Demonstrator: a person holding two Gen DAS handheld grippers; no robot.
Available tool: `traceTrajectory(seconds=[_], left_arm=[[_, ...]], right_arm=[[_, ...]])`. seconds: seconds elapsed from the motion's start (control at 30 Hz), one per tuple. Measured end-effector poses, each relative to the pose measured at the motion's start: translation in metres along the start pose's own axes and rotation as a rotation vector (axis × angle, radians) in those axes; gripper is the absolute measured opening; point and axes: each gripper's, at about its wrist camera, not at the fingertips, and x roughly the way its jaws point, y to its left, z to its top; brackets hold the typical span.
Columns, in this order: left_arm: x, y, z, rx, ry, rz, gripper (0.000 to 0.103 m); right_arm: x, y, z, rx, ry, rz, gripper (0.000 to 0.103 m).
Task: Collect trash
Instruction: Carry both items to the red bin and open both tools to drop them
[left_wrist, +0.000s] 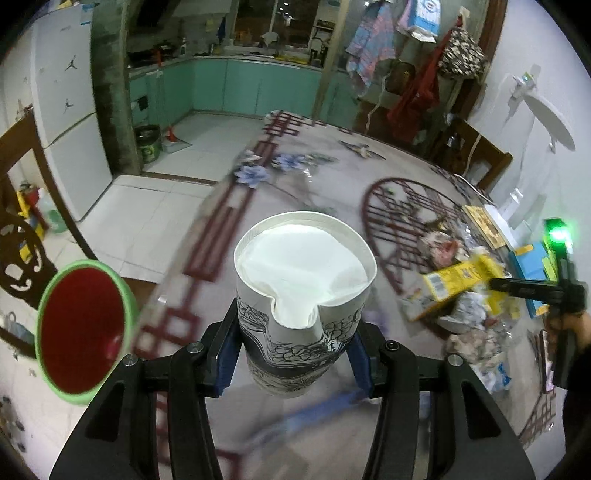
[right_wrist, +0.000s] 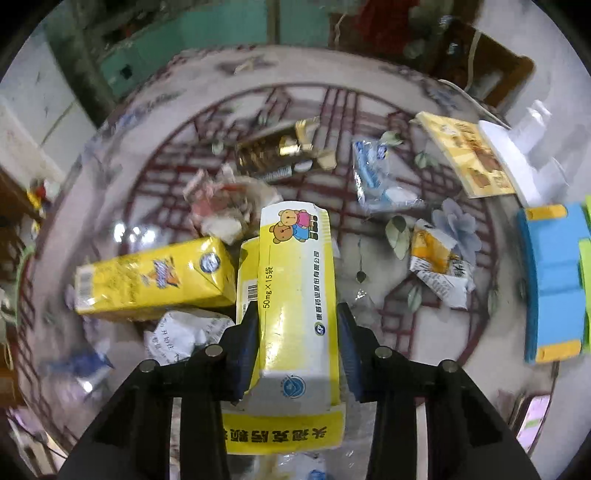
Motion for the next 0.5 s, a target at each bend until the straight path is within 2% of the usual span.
traceTrajectory(seconds=[0.13,0.23,0.37,0.43,0.5], left_arm=[[-0.004,0.049,0.006,-0.022,-0.004,0.029,0.049],[-0.01,0.091,0.006,-0.06,-0.019,0.093,0.049],[-0.018,0.153,0.005,-0.141,-0.008,0.196,0.049],[-0.022,0.175,0.002,-0.172,-0.005,0.239,0.049],[-0.024,0.199,-0.003,-0.209,0.004,0.28,0.049]], right_arm=[[-0.052,0.013,-0.003,0.096,-0.111,0.012,0.037],[-0.096,0.054,-0.004,0.101,-0.218,0.086,0.037],[-0.119,0.157,-0.003,-0.018,-0.287,0.239,0.037],[-0.115,0.212,-0.003,-0.078,-0.278,0.348,0.037],[-0.102,0.285,-0.005,-0.186,-0.234,0.451,0.037]])
